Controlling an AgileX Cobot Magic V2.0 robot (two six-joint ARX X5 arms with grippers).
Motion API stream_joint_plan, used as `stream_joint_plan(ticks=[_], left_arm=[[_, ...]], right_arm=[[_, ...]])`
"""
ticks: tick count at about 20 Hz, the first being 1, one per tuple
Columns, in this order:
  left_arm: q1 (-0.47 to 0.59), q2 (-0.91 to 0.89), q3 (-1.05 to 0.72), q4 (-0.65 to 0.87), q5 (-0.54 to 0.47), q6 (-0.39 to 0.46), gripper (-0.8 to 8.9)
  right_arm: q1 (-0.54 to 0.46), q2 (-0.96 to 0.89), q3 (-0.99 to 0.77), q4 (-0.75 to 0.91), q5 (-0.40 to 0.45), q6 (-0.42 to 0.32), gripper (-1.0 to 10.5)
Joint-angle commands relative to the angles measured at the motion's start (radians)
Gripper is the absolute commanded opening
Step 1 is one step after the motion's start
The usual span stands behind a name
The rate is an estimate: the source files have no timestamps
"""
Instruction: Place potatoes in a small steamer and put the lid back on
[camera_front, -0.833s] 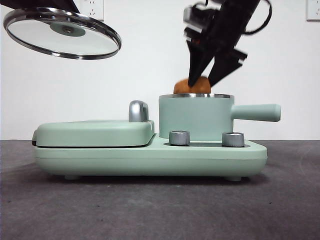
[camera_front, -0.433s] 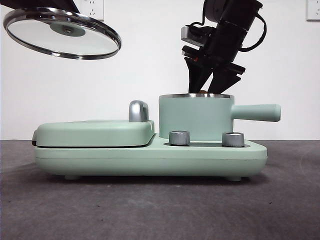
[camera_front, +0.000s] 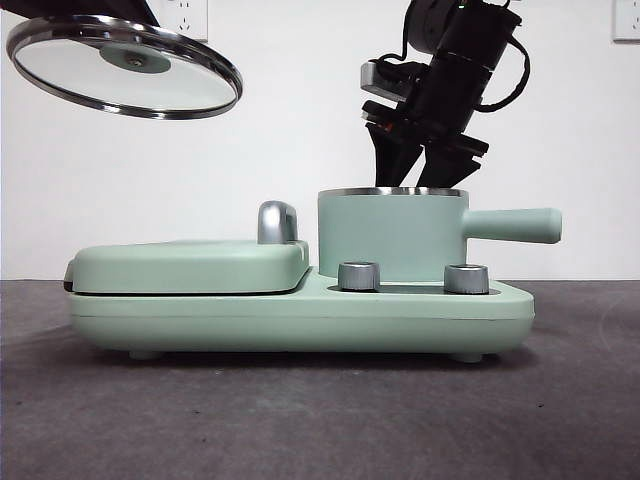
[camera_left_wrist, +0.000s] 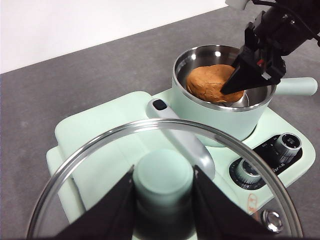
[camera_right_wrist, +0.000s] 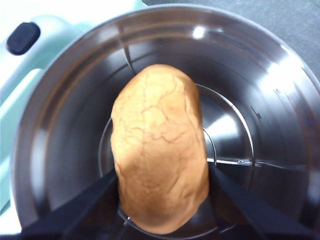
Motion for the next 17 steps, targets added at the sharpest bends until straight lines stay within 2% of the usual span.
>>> stream_joint_plan(ticks=[1, 7, 12, 15, 17], left_arm=[[-0.003, 0.0, 0.013, 0.033, 0.001, 0.0, 0.1], [-0.003, 0.0, 0.013, 0.032, 0.001, 0.0, 0.1], [-0.003, 0.0, 0.013, 0.029, 0.001, 0.001, 0.1], [-0.003, 0.0, 0.013, 0.033, 0.001, 0.001, 0.1], [-0.003, 0.0, 0.013, 0.034, 0.001, 0.0, 0.1]], right_arm=[[0.003, 0.024, 0.028, 0.005, -0.002, -0.005, 3.0], [-0.001, -0.015, 0.029, -0.001, -0.011, 0.005, 3.0], [-0.008, -0.152, 0.013, -0.11, -0.011, 0.018, 3.0], [-0.008, -0.282, -0.113, -0.042, -0.011, 0.02, 3.0], [-0.008, -0.394, -0.257, 0.056, -0.011, 0.042, 3.0]])
